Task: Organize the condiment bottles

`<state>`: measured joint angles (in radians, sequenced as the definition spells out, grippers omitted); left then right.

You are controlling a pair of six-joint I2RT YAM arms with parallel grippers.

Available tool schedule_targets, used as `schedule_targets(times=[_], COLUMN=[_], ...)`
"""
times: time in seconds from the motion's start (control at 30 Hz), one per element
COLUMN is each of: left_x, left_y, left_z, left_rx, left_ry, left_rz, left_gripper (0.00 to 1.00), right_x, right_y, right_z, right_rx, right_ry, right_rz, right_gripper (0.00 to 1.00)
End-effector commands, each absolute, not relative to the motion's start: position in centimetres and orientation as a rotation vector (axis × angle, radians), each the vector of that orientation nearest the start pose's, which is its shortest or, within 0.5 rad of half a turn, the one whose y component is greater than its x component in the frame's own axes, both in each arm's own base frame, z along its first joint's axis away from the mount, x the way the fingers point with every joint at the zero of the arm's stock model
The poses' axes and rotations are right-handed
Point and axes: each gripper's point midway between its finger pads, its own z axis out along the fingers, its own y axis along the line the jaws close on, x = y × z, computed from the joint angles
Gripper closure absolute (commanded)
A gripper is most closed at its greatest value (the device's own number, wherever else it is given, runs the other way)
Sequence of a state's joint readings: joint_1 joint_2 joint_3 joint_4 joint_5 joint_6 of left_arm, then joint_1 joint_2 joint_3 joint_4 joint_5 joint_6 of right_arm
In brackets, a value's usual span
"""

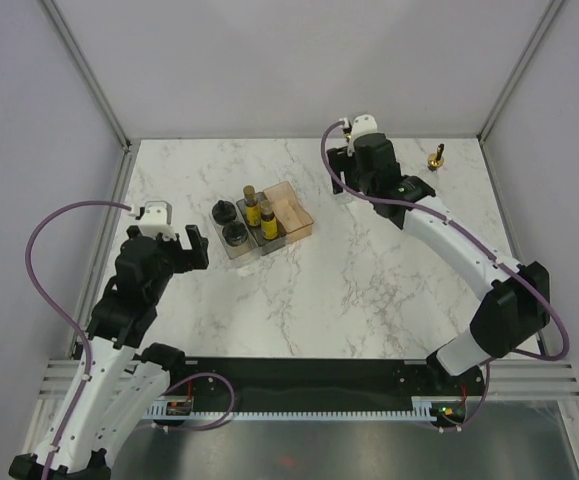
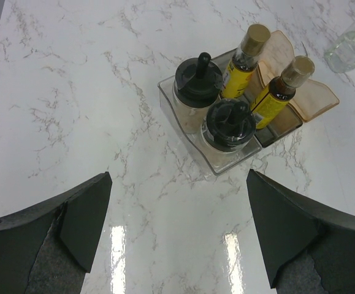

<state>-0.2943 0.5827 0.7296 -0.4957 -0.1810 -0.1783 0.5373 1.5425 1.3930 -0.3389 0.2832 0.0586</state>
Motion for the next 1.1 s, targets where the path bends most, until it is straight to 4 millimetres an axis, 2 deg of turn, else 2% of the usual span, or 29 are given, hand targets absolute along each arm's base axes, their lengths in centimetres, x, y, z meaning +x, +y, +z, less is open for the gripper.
schedule_targets(times=[0.0, 0.07, 0.2, 0.23, 0.27, 0.47, 0.63, 0.83, 0.93, 1.0, 1.03, 1.07], left_x=[25.1, 25.1, 25.1, 25.1, 25.1, 25.1, 25.0, 25.0, 25.0, 24.9, 24.9, 24.9], left_y=[-5.1, -5.0, -5.0, -5.0, -5.0, -4.9, -4.8, -4.8, -4.8, -4.7, -4.7, -4.7], left_z=[24.2, 24.2, 24.1, 24.0, 24.1, 24.2, 24.3, 24.3, 24.2, 24.3, 24.5, 24.4], left_rx=[0.017, 0.017, 0.015, 0.017, 0.017, 0.015, 0.009, 0.009, 0.008, 0.006, 0.004, 0.003], left_ry=[1.866, 1.866, 1.869, 1.87, 1.867, 1.865, 1.859, 1.859, 1.86, 1.854, 1.851, 1.853], left_rz=[-0.142, -0.14, -0.136, -0.137, -0.138, -0.135, -0.134, -0.134, -0.132, -0.132, -0.131, -0.132], left_gripper=[0.0, 0.0, 0.0, 0.0, 0.0, 0.0, 0.0, 0.0, 0.0, 0.0, 0.0, 0.0], right_x=[45.8, 47.0, 48.5, 48.9, 49.1, 51.5, 52.9, 53.8, 54.3, 54.4, 54.5, 54.5], right_y=[17.5, 17.3, 18.1, 18.6, 18.8, 19.0, 18.4, 18.9, 19.2, 19.4, 19.5, 19.5], right_z=[27.8, 28.2, 29.2, 28.8, 29.4, 29.7, 28.7, 27.5, 27.1, 27.1, 27.4, 27.7], right_rx=[-0.029, -0.007, -0.036, -0.054, -0.059, -0.043, -0.018, -0.035, -0.054, -0.076, -0.096, -0.109], right_ry=[1.92, 1.9, 1.846, 1.85, 1.835, 1.814, 1.826, 1.846, 1.85, 1.851, 1.843, 1.835], right_rz=[0.132, 0.171, 0.229, 0.239, 0.247, 0.21, 0.146, 0.165, 0.17, 0.165, 0.157, 0.153], right_gripper=[0.2, 0.21, 0.2, 0.21, 0.21, 0.21, 0.22, 0.26, 0.36, 0.53, 0.67, 0.75])
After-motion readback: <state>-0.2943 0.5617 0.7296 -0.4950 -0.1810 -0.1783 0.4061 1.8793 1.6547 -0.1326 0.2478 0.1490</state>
